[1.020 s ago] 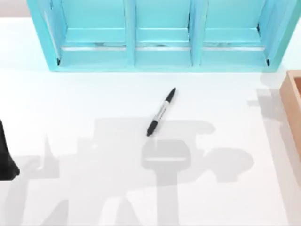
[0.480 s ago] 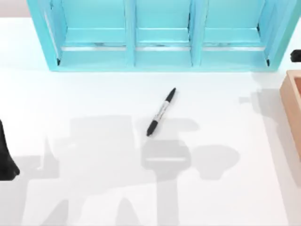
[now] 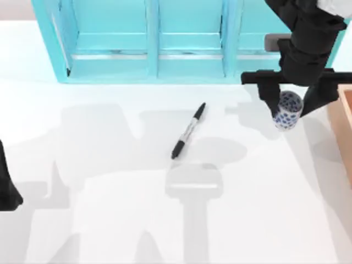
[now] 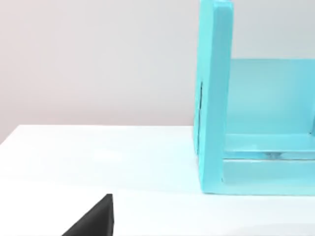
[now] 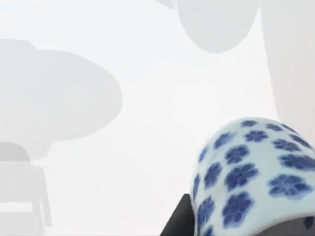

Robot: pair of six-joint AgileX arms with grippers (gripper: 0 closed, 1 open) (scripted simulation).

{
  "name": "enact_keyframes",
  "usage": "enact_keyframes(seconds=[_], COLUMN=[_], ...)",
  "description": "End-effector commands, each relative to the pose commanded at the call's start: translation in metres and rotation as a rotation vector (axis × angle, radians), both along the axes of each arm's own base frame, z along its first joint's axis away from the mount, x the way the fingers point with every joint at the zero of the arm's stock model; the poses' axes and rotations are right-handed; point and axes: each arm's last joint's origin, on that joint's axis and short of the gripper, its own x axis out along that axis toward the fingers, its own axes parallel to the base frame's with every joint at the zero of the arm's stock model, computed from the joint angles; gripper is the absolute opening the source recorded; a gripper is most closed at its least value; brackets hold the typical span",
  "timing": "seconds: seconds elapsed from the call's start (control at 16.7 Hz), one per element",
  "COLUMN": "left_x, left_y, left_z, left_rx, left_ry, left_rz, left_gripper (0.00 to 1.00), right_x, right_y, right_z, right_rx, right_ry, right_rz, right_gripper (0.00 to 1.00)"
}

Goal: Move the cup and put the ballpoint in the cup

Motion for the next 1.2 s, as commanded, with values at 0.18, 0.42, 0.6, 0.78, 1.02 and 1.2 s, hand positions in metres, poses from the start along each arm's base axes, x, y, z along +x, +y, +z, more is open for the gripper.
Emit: enact_keyframes(seconds=[0.18, 0.42, 0.6, 0.78, 1.02, 1.2], left_x=[0.0, 0.0, 0.0, 0.0, 0.0, 0.0], left_y=[0.0, 0.0, 0.0, 0.0, 0.0, 0.0], left_z=[0.0, 0.0, 0.0, 0.0, 0.0, 0.0], left_rx=[0.0, 0.0, 0.0, 0.0, 0.0, 0.0], left_ry=[0.0, 0.0, 0.0, 0.0, 0.0, 0.0], left_rz=[0.0, 0.0, 0.0, 0.0, 0.0, 0.0], left_gripper=[1.0, 1.0, 1.0, 1.0, 1.0, 1.0], right_x=[0.002, 0.001, 0.003, 0.002, 0.002, 0.002], right_y=[0.01, 0.008, 0.009, 0.01, 0.01, 0.01], right_z=[-0.005, -0.011, -0.03, -0.049, -0.05, -0.05], right_rx=[0.002, 0.003, 0.01, 0.003, 0.002, 0.002], right_ry=[-0.007, 0.002, -0.016, -0.007, -0.007, -0.007], right_rz=[0.001, -0.005, -0.001, 0.001, 0.001, 0.001], right_gripper=[0.0, 0.0, 0.0, 0.0, 0.08, 0.3])
